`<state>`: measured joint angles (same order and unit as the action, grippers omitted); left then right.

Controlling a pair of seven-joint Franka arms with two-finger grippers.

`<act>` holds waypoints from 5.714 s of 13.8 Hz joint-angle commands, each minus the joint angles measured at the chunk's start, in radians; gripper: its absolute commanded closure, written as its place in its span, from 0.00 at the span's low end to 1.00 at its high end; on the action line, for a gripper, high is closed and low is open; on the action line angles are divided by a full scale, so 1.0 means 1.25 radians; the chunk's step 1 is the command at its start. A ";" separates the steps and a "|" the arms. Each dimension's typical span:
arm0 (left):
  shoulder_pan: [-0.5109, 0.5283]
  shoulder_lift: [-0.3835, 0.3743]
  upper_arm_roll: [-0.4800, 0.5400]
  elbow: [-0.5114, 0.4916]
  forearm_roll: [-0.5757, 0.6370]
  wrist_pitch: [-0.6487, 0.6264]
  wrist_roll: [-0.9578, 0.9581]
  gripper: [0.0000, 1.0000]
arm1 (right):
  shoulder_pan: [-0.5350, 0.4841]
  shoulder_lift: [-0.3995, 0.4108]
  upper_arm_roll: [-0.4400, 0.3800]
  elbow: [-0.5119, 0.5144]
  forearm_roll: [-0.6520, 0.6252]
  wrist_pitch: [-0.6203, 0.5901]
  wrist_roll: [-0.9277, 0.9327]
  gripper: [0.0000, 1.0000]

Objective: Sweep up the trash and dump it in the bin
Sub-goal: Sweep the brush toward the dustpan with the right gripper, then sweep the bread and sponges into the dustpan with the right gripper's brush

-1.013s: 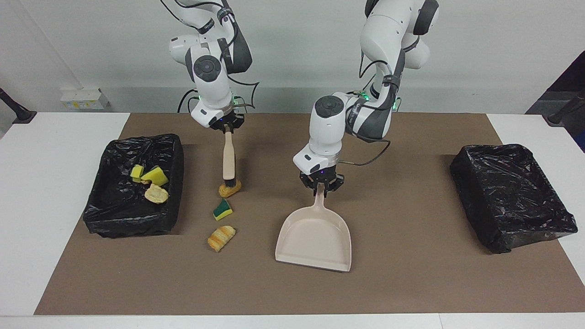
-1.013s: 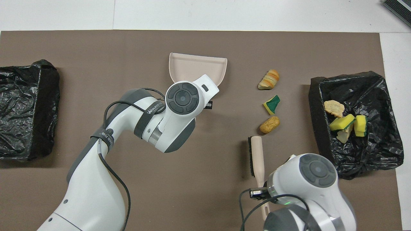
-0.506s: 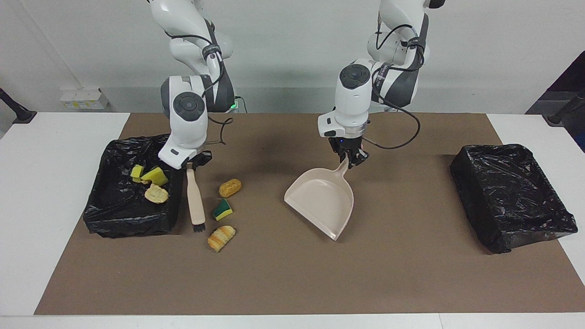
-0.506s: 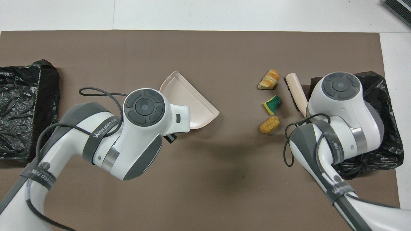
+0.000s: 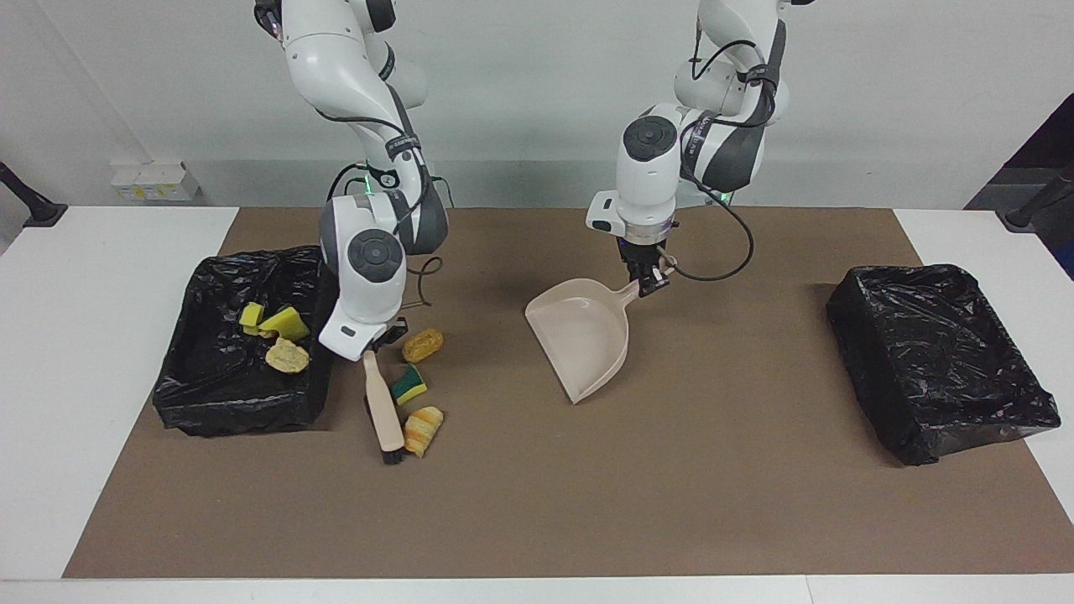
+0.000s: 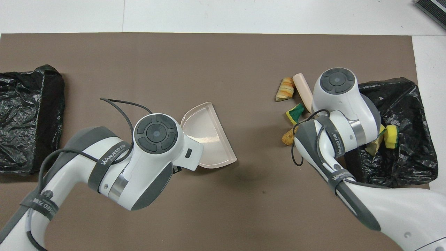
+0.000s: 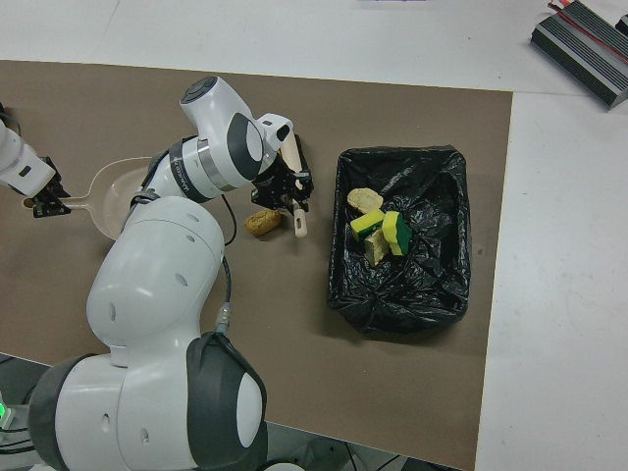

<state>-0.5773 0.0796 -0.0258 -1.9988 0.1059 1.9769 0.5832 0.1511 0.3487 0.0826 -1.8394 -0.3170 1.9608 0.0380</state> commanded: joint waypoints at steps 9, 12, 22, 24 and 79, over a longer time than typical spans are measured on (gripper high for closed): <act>-0.024 -0.065 0.006 -0.136 0.012 0.083 0.008 1.00 | 0.175 -0.016 0.014 -0.005 0.325 -0.041 0.078 1.00; -0.016 -0.069 0.006 -0.146 0.012 0.087 0.012 1.00 | 0.207 -0.025 0.017 -0.011 0.453 -0.039 0.069 1.00; 0.007 -0.071 0.006 -0.158 0.012 0.098 0.015 1.00 | 0.106 -0.159 0.023 -0.007 0.503 -0.240 0.033 1.00; 0.005 -0.072 0.006 -0.157 0.012 0.094 0.015 1.00 | 0.052 -0.184 0.023 -0.049 0.476 -0.253 0.036 1.00; 0.101 -0.070 0.005 -0.254 0.010 0.237 0.303 1.00 | 0.284 -0.189 0.032 -0.239 0.666 0.066 0.251 1.00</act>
<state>-0.4650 0.0091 -0.0158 -2.2760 0.1057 2.2679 0.9674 0.5506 0.1157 0.1206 -2.1544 0.5056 2.0800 0.3481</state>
